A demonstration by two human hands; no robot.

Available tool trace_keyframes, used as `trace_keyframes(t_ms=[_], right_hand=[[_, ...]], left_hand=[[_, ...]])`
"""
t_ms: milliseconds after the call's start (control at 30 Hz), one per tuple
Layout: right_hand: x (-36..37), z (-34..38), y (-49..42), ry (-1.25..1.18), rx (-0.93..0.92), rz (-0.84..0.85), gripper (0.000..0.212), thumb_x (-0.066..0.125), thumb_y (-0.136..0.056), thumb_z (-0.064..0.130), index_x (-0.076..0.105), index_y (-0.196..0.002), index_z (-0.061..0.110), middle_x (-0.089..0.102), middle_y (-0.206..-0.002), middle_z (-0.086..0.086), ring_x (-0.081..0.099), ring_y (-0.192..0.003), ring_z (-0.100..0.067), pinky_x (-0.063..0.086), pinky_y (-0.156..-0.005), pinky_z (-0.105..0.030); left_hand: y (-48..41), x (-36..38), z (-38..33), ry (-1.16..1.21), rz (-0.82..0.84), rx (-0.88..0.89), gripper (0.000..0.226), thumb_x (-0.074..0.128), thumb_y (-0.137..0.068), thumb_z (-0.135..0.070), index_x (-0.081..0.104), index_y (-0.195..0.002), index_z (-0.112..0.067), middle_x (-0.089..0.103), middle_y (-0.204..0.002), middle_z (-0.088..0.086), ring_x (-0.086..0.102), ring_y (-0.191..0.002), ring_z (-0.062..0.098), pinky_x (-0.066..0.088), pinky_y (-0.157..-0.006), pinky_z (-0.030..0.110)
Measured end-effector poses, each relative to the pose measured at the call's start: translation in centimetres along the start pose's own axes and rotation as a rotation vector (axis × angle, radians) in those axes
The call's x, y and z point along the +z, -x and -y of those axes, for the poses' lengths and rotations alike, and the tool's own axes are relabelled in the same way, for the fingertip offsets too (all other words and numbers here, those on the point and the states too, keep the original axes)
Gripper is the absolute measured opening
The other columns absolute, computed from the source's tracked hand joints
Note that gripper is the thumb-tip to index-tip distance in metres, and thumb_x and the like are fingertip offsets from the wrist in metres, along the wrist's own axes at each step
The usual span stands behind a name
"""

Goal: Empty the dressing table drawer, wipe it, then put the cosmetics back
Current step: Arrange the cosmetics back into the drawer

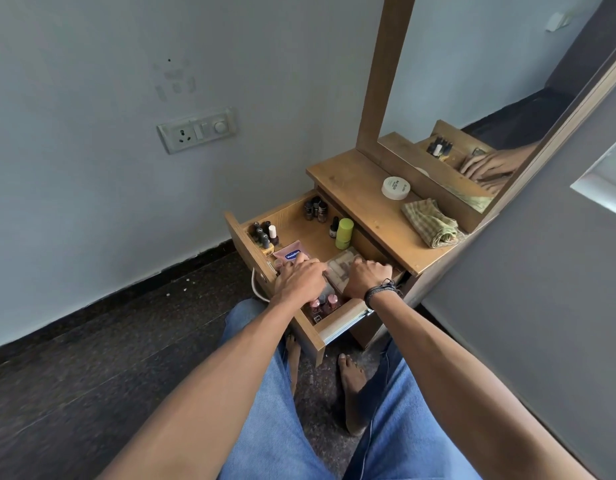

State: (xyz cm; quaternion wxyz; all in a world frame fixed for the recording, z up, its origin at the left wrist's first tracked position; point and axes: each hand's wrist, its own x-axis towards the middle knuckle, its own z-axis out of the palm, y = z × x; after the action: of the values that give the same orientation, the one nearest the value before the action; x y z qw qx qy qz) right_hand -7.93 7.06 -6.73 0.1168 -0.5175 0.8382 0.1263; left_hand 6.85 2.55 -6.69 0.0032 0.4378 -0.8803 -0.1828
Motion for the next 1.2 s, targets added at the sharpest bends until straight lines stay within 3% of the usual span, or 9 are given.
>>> trace_keyframes(t_ms=[300, 500, 700, 867, 1000, 1200], right_hand=[[0.2, 0.3, -0.2, -0.052, 0.038, 0.01, 0.058, 0.062, -0.092, 0.039, 0.047, -0.138, 0.009, 0.061, -0.136, -0.008, 0.059, -0.126, -0.026, 0.041, -0.105, -0.042], [0.7, -0.8, 0.4, -0.115, 0.006, -0.072, 0.041, 0.056, -0.095, 0.04, 0.059, -0.128, 0.016, 0.064, -0.129, -0.01, 0.062, -0.121, -0.029, 0.039, -0.107, -0.043], [0.8, -1.1, 0.8, -0.155, 0.014, -0.049, 0.042, 0.064, -0.086, 0.031, 0.06, -0.125, 0.016, 0.064, -0.126, -0.01, 0.062, -0.119, -0.029, 0.039, -0.105, -0.041], [0.8, -0.9, 0.9, -0.202, 0.029, -0.064, 0.036, 0.059, -0.088, 0.026, 0.06, -0.123, 0.014, 0.065, -0.125, -0.011, 0.062, -0.117, -0.03, 0.041, -0.103, -0.04], [1.3, -0.9, 1.3, -0.23, 0.021, -0.081, 0.037, 0.057, -0.09, 0.026, 0.06, -0.124, 0.012, 0.06, -0.127, -0.014, 0.06, -0.118, -0.033, 0.041, -0.101, -0.041], [1.8, -0.9, 1.2, -0.29, 0.039, -0.101, 0.038, 0.059, -0.093, 0.035, 0.064, -0.121, 0.01, 0.057, -0.127, -0.015, 0.061, -0.115, -0.034, 0.043, -0.101, -0.042]], left_hand=[[0.1, 0.0, -0.1, 0.018, -0.02, -0.028, 0.051, 0.043, -0.094, -0.004, 0.055, -0.14, -0.024, 0.052, -0.144, -0.003, 0.038, -0.131, 0.018, 0.035, -0.101, 0.042], [-0.2, 0.1, 0.1, 0.035, -0.011, -0.028, 0.051, 0.043, -0.094, -0.006, 0.055, -0.139, -0.026, 0.053, -0.145, -0.005, 0.037, -0.132, 0.017, 0.038, -0.101, 0.044], [-0.8, 0.6, 0.4, 0.013, 0.032, -0.035, 0.052, 0.04, -0.095, -0.008, 0.052, -0.142, -0.027, 0.051, -0.147, -0.007, 0.035, -0.133, 0.017, 0.036, -0.104, 0.045], [-1.9, 0.7, 0.7, -0.018, 0.163, -0.046, 0.049, 0.036, -0.096, -0.015, 0.043, -0.144, -0.023, 0.04, -0.153, -0.003, 0.023, -0.141, 0.021, 0.024, -0.109, 0.05], [-2.5, 0.5, 0.6, 0.032, 0.249, -0.078, 0.057, 0.03, -0.101, -0.026, 0.022, -0.157, -0.026, 0.022, -0.164, -0.005, 0.001, -0.151, 0.016, 0.009, -0.117, 0.056], [-2.7, 0.6, 0.3, 0.045, 0.3, -0.096, 0.06, 0.03, -0.1, -0.029, 0.015, -0.158, -0.028, 0.017, -0.166, 0.002, -0.009, -0.152, 0.019, 0.004, -0.118, 0.062]])
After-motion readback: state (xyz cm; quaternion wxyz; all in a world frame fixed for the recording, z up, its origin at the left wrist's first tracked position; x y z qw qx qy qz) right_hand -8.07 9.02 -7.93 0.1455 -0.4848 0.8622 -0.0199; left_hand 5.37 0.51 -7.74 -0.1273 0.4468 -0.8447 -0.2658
